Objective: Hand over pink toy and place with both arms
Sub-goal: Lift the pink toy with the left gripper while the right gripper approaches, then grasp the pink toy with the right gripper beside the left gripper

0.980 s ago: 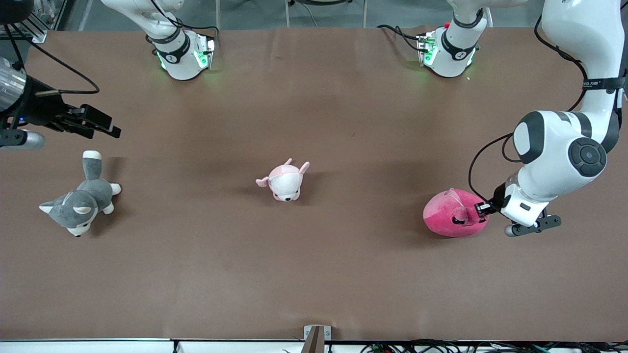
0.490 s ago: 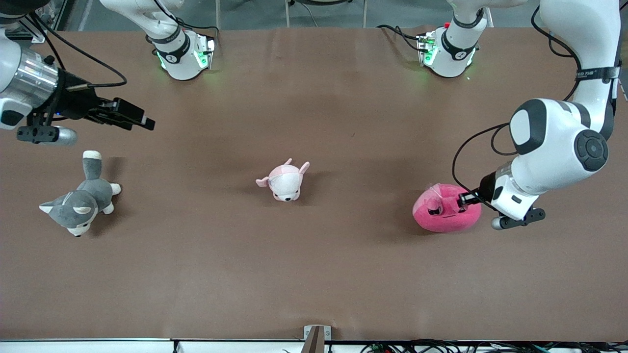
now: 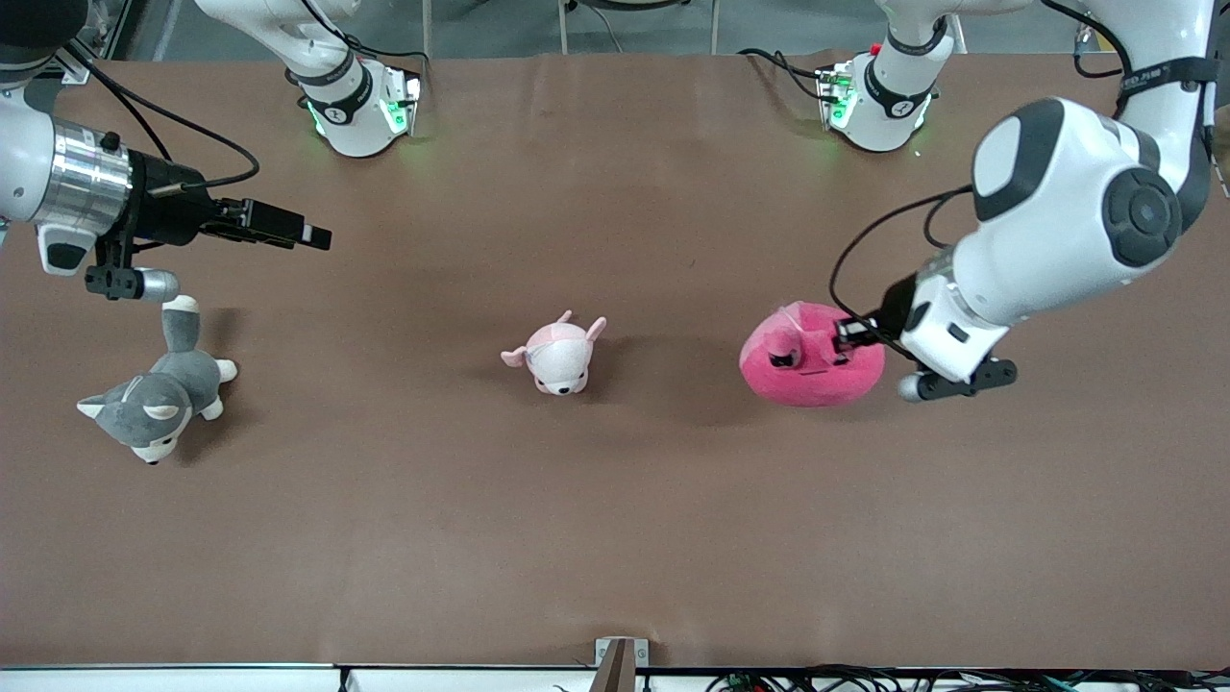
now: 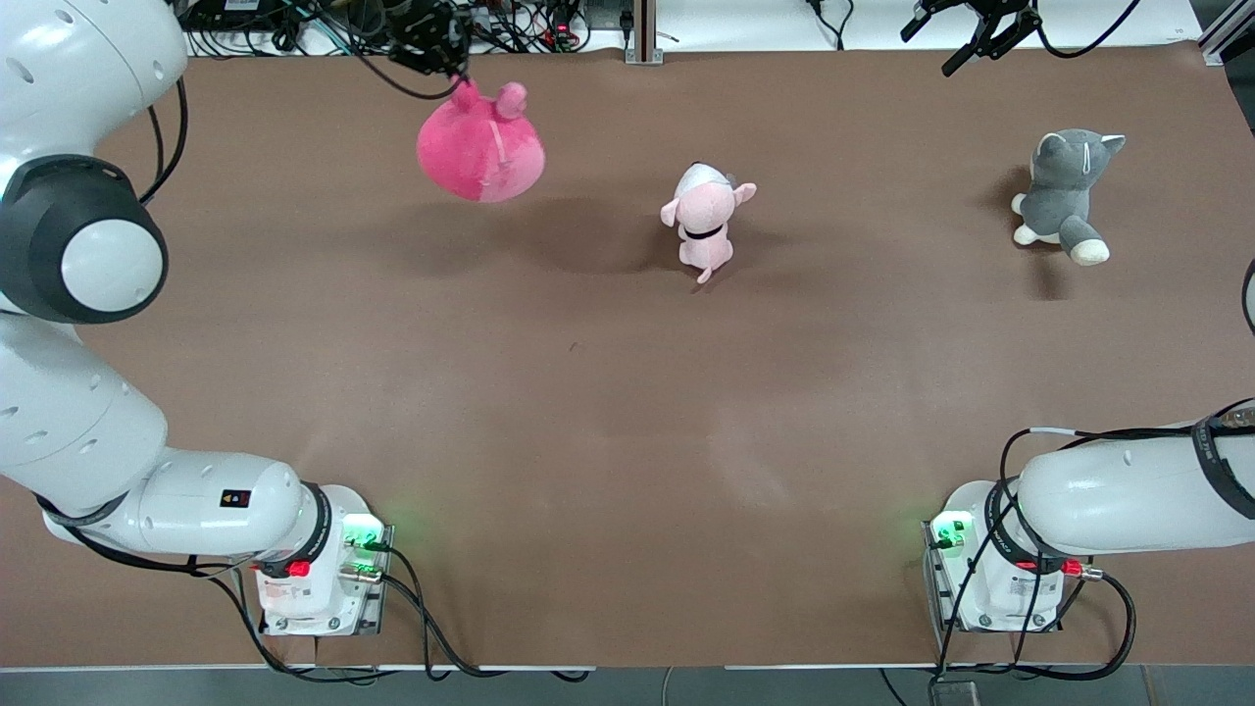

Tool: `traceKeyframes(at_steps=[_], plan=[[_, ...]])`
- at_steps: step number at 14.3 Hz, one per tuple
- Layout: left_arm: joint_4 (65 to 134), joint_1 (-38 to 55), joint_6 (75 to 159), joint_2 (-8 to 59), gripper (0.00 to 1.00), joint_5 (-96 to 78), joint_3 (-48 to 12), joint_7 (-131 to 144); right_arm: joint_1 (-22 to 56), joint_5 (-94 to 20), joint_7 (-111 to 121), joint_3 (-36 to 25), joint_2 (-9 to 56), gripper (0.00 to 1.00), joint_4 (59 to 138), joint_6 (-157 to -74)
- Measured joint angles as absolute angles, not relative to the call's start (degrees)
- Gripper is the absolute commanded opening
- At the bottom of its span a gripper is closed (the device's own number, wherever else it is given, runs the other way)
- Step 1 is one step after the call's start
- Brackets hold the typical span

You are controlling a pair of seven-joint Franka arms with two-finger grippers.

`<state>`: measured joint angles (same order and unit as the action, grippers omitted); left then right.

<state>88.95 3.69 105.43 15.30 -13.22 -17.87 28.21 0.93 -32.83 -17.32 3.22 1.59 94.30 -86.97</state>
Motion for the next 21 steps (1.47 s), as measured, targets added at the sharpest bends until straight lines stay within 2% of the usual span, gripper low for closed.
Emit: traceKeyframes(at_steps=[3, 6, 10, 14, 21], plan=[[86.24, 4.37, 105.27, 15.36, 0.0, -16.59, -21.67, 34.35, 1.06, -33.02, -17.4, 3.37, 1.6, 0.76, 94.17, -86.86], [82.75, 7.83, 105.75, 16.68, 0.0, -18.4, -22.61, 42.17, 1.23, -33.46, -17.55, 3.66, 1.6, 0.76, 93.83, -86.86], [77.35, 14.76, 114.95, 20.74, 0.0, -18.57, -22.75, 51.64, 1.91, -34.03, -18.61, 3.92, 1.69, 0.73, 93.36, -86.94], [76.51, 19.27, 121.33, 22.72, 0.0, -21.6, -22.82, 57.17, 7.21, -34.07, -20.81, 4.21, 2.84, 0.73, 91.46, -89.17], [76.48, 22.81, 125.51, 24.17, 0.0, -22.65, -22.85, 60.76, 10.7, -34.06, -23.0, 4.24, 7.87, 0.73, 87.54, -91.68]])
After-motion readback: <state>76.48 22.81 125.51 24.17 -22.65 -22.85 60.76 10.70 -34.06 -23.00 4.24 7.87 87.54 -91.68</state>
